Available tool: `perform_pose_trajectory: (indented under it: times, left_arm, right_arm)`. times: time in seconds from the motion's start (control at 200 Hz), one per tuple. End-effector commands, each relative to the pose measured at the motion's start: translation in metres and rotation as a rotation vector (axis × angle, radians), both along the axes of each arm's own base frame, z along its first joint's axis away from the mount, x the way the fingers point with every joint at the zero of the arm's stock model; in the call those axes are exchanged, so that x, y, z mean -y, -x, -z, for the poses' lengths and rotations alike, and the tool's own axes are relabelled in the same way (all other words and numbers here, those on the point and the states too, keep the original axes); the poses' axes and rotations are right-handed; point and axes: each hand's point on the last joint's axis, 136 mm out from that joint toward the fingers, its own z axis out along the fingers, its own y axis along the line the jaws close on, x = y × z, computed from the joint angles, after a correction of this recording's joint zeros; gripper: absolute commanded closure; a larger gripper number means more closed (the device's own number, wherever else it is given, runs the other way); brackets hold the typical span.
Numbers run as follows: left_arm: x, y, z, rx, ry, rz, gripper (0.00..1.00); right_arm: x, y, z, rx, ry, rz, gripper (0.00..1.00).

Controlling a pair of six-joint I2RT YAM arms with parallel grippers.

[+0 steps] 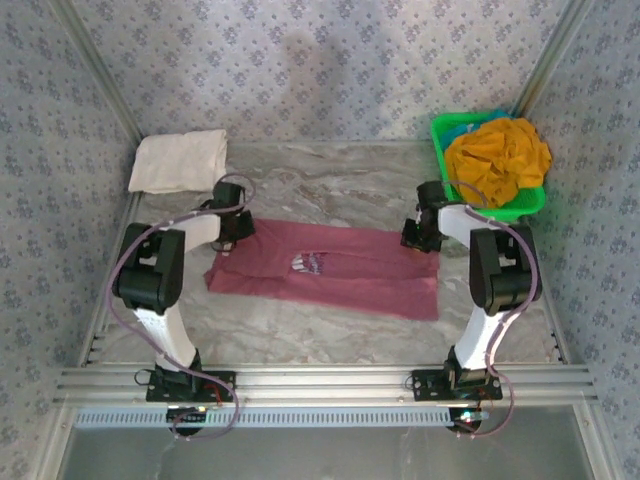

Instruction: Fold and stack the t-shirts

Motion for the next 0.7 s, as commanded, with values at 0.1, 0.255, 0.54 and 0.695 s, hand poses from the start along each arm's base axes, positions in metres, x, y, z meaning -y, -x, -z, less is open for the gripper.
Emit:
perform_pose_trajectory:
  times: [0.1, 0.255, 0.54, 0.695]
  left_arm:
    - [0.005, -0.034, 0.006, -0.015, -0.032, 0.038, 1.00]
    - [0.002, -0.042, -0.008, 0.018, -0.043, 0.029, 1.00]
    - [-0.013, -0.004, -0.079, 0.156, -0.028, -0.021, 1.00]
    - [-0.016, 0.032, -0.083, 0.166, 0.018, -0.055, 1.00]
  right_arm:
    - [-0.005, 0.087, 0.016, -0.167, 0.022, 0.040, 0.70]
    - [-0.013, 0.110, 0.010, -0.147, -0.004, 0.035, 0.68]
    - [-0.029, 0.047, -0.043, 0.044, 0.040, -0.031, 0.64]
    - [-0.055, 0.013, -0.053, 0.089, 0.043, -0.110, 0.64]
